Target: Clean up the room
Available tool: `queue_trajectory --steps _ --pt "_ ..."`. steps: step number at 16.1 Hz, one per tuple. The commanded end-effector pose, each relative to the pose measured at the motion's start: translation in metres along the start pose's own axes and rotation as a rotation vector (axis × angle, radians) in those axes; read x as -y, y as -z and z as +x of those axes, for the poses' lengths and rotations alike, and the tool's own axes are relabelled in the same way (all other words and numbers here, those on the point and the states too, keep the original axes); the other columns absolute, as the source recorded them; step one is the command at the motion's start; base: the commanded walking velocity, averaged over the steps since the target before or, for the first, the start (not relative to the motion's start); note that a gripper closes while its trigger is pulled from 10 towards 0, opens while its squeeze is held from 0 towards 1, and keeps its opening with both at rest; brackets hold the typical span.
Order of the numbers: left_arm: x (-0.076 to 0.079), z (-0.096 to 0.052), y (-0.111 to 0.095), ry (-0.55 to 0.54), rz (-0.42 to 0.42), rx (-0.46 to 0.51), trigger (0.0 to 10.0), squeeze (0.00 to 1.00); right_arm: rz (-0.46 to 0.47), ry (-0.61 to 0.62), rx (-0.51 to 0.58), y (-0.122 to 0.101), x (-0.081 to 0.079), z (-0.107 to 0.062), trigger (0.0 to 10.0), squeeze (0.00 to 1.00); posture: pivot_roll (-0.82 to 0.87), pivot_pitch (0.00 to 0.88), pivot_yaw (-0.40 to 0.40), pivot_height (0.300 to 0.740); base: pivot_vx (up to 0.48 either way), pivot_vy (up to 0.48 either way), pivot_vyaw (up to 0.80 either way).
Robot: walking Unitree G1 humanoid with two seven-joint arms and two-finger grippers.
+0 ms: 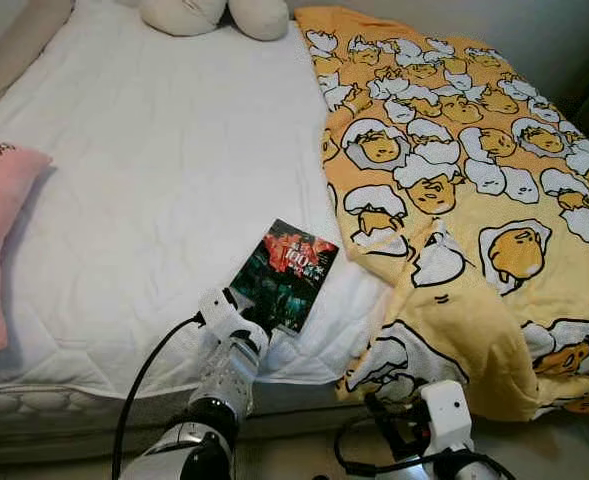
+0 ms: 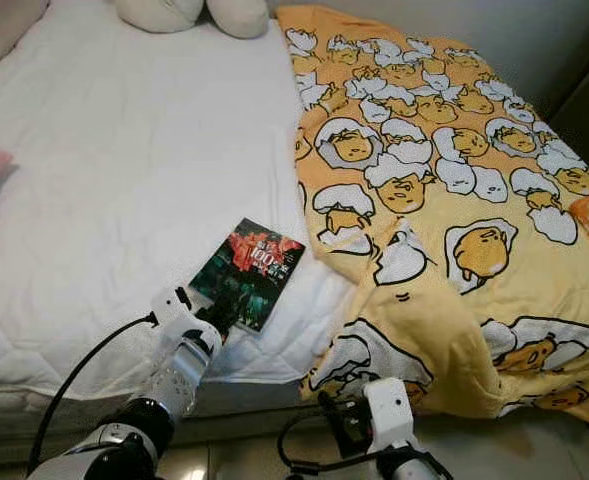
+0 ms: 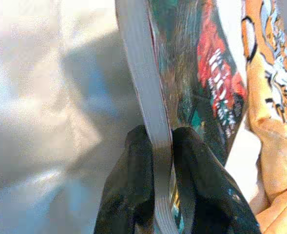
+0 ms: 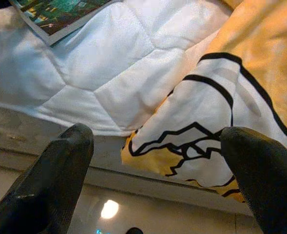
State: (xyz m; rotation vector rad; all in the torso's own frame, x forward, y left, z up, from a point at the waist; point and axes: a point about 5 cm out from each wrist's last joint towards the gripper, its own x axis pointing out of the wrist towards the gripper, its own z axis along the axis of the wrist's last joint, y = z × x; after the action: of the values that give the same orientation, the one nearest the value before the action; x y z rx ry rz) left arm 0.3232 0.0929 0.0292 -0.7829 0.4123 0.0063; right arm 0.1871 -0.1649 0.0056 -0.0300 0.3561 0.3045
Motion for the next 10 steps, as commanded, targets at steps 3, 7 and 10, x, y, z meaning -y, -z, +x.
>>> queue_trajectory --steps 3,7,10 --pt "0.018 0.006 -0.011 0.066 -0.031 0.032 0.0 0.0 0.016 0.047 0.017 -0.002 0.008 0.009 10.0 0.0 0.02 0.094 -0.071 0.74 0.0 0.0 0.0" --pt "0.035 0.013 -0.037 0.125 0.004 0.088 0.0 0.0 0.016 0.068 0.068 -0.017 0.012 0.031 10.0 0.0 0.03 0.019 -0.031 0.74 0.0 0.0 0.0" --pt "0.06 0.014 -0.064 0.233 0.228 0.207 0.0 0.0 0.033 0.119 0.168 -0.044 0.02 0.045 10.0 0.0 0.03 0.0 0.001 0.74 0.0 0.0 0.0"
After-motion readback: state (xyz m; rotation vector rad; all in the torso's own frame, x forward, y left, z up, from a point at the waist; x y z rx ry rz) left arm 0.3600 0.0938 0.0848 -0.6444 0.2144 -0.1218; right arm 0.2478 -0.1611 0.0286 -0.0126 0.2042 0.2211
